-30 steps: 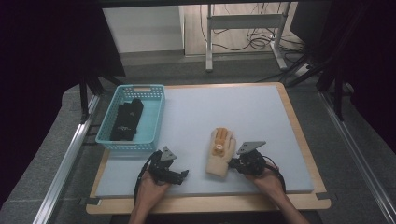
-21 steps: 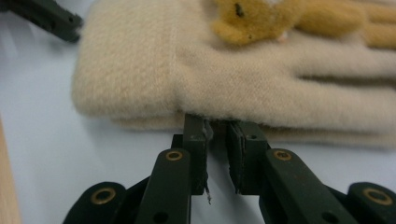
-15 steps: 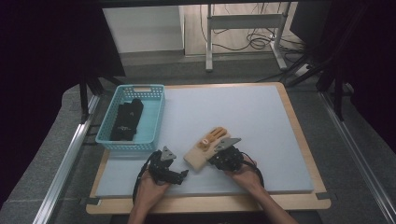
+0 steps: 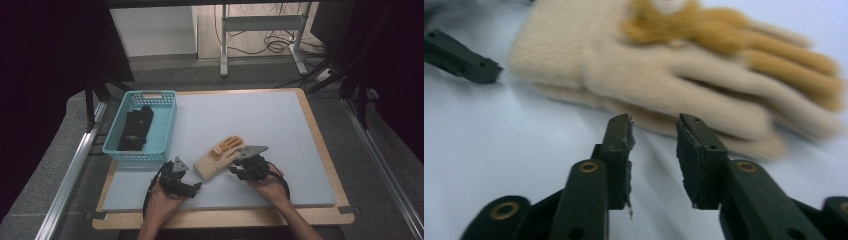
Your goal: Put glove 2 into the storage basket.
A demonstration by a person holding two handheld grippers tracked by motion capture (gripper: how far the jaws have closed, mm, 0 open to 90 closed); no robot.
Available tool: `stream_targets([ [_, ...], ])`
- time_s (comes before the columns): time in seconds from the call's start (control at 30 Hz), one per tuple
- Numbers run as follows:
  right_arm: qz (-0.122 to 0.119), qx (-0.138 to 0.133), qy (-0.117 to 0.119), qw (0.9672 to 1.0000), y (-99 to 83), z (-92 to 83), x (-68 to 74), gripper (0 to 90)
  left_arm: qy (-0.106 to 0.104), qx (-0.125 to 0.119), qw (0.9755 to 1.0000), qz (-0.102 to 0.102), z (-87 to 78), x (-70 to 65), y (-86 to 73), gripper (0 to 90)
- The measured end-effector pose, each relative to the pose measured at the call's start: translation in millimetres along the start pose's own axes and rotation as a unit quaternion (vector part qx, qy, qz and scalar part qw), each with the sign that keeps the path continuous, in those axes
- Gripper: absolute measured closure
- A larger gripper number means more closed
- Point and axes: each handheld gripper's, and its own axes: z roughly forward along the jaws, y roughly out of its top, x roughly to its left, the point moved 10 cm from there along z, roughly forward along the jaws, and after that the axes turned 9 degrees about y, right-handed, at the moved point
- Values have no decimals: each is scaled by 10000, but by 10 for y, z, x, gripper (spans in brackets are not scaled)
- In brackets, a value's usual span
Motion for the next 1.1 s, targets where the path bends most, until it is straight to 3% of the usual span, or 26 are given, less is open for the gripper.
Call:
stream_targets([
  [0.33,466,-182,-468,9977,-240,-404,-306,423,-25,12,10000,-30,0,2,0,18],
  [0.67,867,-180,-1063,9904,-615,-631,-590,269,-29,10,10000,-34,2,2,1,17],
  [0.77,990,-220,-1144,9882,-703,-667,-647,236,-34,13,10000,-38,2,2,1,16],
  [0.9,1006,-81,-1276,9867,-793,-661,-692,196,-38,15,10000,-64,2,0,0,16],
  [1.1,1173,-63,-1199,9858,-826,-640,-716,152,-48,6,10000,-84,1,-3,3,16],
])
